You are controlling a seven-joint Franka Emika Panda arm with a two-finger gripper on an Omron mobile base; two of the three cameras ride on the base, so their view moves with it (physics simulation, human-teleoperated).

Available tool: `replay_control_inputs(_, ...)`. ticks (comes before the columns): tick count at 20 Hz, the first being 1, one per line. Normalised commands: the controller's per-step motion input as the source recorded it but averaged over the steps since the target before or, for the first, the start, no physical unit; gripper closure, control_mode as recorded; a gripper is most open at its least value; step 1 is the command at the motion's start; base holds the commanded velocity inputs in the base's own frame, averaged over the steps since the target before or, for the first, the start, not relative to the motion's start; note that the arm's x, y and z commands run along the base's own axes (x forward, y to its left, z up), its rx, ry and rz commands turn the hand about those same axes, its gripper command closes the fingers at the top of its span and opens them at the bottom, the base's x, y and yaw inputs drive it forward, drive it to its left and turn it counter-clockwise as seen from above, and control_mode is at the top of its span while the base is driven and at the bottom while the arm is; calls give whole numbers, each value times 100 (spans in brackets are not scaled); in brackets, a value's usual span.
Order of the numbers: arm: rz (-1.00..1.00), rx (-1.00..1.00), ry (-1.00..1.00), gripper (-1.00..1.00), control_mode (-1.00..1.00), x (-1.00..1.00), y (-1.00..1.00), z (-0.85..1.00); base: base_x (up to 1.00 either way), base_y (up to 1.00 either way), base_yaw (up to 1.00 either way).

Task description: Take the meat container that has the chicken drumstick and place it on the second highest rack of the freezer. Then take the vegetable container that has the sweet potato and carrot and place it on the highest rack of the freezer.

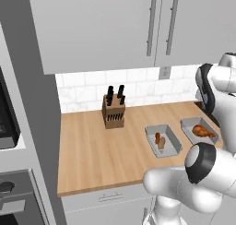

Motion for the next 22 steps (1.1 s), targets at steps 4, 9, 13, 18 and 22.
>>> replay_control_inputs(4, -41, 6, 0, -100, -100, 5, -54, -74, 0, 0, 0)
replay_control_inputs(9, -22, 1, 0, -100, -100, 3, -23, -66, 0, 0, 0)
replay_control_inputs(13, -11, 0, 0, -100, -100, 14, -24, -58, 0, 0, 0)
replay_control_inputs(18, -8, -5, 0, -100, -100, 12, -6, -68, 0, 0, 0)
replay_control_inputs(22, -5, -5, 0, -100, -100, 8, 0, -67, 0, 0, 0)
